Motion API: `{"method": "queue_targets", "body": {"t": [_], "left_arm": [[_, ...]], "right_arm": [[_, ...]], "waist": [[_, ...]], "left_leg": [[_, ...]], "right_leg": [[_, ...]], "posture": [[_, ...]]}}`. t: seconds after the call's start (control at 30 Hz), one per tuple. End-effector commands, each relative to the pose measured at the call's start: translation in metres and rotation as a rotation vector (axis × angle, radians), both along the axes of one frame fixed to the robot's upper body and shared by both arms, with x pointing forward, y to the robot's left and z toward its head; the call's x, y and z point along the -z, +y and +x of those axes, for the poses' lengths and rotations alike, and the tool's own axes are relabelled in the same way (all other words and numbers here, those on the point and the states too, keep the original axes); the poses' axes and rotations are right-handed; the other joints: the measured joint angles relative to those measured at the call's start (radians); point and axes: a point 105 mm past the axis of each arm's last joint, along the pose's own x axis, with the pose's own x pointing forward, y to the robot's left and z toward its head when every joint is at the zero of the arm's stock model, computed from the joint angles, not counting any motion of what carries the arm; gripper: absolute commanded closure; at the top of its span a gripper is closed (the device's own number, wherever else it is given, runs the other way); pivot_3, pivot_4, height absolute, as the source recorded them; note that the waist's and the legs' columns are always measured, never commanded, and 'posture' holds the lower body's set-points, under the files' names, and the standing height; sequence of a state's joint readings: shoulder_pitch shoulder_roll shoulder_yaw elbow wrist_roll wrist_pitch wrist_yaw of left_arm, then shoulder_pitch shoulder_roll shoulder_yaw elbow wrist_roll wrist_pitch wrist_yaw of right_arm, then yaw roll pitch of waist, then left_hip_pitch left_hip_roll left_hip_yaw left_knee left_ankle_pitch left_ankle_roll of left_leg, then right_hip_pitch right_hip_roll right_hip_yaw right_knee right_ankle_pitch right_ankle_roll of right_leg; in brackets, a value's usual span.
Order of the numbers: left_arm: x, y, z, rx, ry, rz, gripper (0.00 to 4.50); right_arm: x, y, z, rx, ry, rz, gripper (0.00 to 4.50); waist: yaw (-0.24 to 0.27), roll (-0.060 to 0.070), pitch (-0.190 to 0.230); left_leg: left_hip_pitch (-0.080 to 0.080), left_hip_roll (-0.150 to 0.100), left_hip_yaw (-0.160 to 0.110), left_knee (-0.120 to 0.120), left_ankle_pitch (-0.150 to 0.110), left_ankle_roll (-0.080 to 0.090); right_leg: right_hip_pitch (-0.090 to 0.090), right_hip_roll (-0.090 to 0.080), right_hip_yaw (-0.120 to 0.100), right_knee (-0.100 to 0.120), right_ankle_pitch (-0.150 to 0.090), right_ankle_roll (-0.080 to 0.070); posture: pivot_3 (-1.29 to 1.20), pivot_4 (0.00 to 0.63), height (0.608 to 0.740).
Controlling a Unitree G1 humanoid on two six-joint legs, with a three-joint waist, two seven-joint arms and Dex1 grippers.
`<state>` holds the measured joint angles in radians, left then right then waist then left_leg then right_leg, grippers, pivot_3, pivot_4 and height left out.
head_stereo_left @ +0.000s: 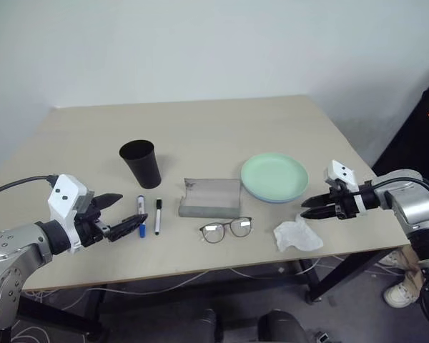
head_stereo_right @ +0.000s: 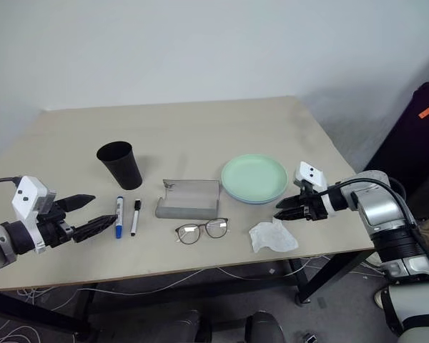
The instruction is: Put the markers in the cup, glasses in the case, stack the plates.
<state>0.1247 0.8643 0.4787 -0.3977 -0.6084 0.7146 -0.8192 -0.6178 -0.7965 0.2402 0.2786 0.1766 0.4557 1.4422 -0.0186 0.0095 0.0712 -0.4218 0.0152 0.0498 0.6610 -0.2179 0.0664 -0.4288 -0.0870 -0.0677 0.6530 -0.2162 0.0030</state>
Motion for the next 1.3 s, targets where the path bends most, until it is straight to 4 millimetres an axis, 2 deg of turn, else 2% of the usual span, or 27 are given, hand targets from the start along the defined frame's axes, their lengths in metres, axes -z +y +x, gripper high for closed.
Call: {"method": "queue_targets", "body": {"t": [0.03, 0.4, 0.7, 0.97, 1.07, 1.17, 1.3], "left_arm": [[-0.01, -0.003, 0.001, 0.018, -0.037, 0.013, 0.0], [-0.011, -0.003, 0.0, 0.009, -0.039, 0.011, 0.0], [-0.01, -0.002, -0.003, -0.005, -0.041, 0.007, 0.0], [-0.01, -0.003, -0.002, -0.007, -0.046, 0.005, 0.0], [-0.01, -0.002, -0.002, -0.009, -0.046, 0.007, 0.0], [-0.01, -0.002, -0.002, -0.009, -0.047, 0.008, 0.0], [-0.011, -0.002, -0.001, -0.011, -0.051, 0.008, 0.0]], "right_arm": [[0.002, 0.009, -0.003, -0.098, -0.047, -0.049, 2.86], [0.025, 0.017, 0.006, -0.216, -0.106, -0.157, 2.86], [0.027, 0.024, 0.023, -0.218, -0.175, -0.171, 2.86], [0.034, 0.024, 0.024, -0.251, -0.159, -0.192, 2.86], [0.036, 0.022, 0.02, -0.277, -0.145, -0.205, 3.46], [0.038, 0.021, 0.017, -0.299, -0.136, -0.217, 4.48], [0.035, 0.022, 0.019, -0.305, -0.141, -0.213, 4.48]], "waist": [[0.0, 0.0, 0.0], [0.0, 0.0, 0.0], [-0.001, 0.0, 0.0], [-0.001, -0.001, 0.0], [-0.001, -0.001, 0.0], [-0.001, -0.001, 0.0], [-0.001, -0.001, 0.0]], "left_leg": [[-0.001, 0.0, 0.0, 0.0, 0.0, 0.0], [-0.002, 0.0, 0.0, 0.001, 0.0, 0.0], [-0.001, 0.0, 0.001, 0.001, 0.0, 0.0], [-0.001, 0.0, 0.001, 0.001, 0.0, 0.0], [-0.001, 0.0, 0.001, 0.001, 0.0, 0.0], [-0.001, 0.0, 0.001, 0.001, 0.0, 0.0], [0.0, 0.0, 0.001, 0.001, 0.0, 0.0]], "right_leg": [[0.0, 0.0, 0.0, 0.0, 0.0, 0.0], [-0.001, 0.001, -0.001, 0.0, 0.0, 0.0], [0.0, 0.002, -0.001, 0.001, 0.0, 0.0], [0.0, 0.002, -0.001, 0.001, 0.0, 0.0], [0.0, 0.002, -0.001, 0.001, 0.0, 0.0], [0.001, 0.002, -0.001, 0.001, 0.0, 0.0], [0.001, 0.002, -0.001, 0.001, 0.0, 0.0]], "posture": [[0.0, 0.0, 0.739], [0.0, 0.0, 0.739], [0.0, 0.0, 0.739], [0.0, 0.0, 0.739], [0.0, 0.0, 0.739], [0.0, 0.0, 0.739], [0.0, 0.0, 0.739]]}}
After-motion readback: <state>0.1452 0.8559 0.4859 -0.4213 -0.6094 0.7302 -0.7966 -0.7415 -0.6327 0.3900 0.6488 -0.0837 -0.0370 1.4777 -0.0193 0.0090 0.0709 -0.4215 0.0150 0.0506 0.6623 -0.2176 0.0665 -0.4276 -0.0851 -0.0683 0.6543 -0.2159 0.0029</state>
